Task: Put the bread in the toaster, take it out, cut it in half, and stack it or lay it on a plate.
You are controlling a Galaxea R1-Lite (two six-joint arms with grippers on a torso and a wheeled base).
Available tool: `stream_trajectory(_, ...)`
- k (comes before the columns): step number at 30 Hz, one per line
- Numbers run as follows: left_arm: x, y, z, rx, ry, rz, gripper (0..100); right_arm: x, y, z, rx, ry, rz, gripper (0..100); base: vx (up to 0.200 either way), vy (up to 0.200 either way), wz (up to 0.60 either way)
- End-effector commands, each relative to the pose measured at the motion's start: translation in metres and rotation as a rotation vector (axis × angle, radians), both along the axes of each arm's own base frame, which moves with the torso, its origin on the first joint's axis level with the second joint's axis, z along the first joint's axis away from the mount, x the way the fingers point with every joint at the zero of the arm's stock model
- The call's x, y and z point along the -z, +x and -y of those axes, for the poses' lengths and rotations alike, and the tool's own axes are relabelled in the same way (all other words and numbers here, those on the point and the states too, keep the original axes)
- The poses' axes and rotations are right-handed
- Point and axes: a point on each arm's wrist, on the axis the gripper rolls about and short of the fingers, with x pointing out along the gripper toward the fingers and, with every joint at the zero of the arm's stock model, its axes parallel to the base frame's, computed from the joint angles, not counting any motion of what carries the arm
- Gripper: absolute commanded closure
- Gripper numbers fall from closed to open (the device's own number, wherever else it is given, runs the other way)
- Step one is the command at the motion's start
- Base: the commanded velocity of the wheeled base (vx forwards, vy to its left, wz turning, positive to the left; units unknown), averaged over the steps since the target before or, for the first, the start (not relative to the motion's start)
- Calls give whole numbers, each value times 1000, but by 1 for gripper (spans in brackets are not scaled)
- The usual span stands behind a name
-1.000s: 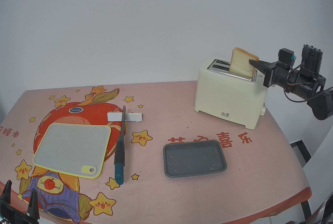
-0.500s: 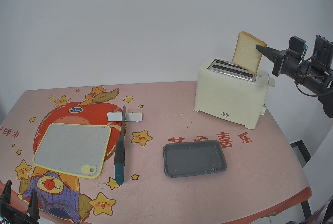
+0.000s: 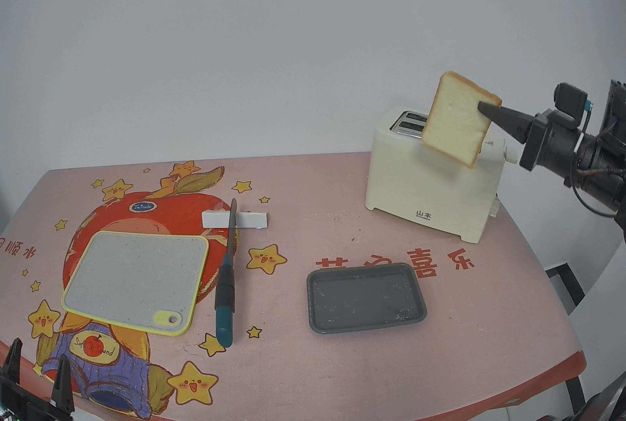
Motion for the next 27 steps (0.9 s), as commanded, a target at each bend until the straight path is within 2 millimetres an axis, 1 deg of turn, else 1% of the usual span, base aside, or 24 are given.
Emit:
stream_trajectory(1,5,1,0,0,0,-10,0,5,-40,-7,-71,66,-62,100,0,0,0)
stream_trajectory(7,5,1,0,0,0,-11,0,16,-61,-7,-109,111,-135,100,0,0,0)
stream_trajectory(8,5,1,0,0,0,-10,0,17,-68,-8,-123,137,-161,100,0,0,0)
stream_trajectory(11,5,1,0,0,0,-10,0,23,-77,-5,-129,180,-221,100,0,0,0)
stream_trajectory(12,5,1,0,0,0,-10,0,23,-77,-5,-129,180,-221,100,0,0,0)
stream_trajectory(13,5,1,0,0,0,-10,0,27,-82,-3,-132,190,-244,100,0,0,0)
stream_trajectory(16,5,1,0,0,0,-10,0,29,-82,-4,-131,182,-247,100,0,0,0)
stream_trajectory(19,5,1,0,0,0,-11,0,30,-88,-9,-168,181,-253,100,0,0,0)
stream_trajectory(22,5,1,0,0,0,-10,0,38,-92,-8,-166,166,-273,100,0,0,0)
stream_trajectory(27,5,1,0,0,0,-10,0,36,-91,-8,-162,169,-266,100,0,0,0)
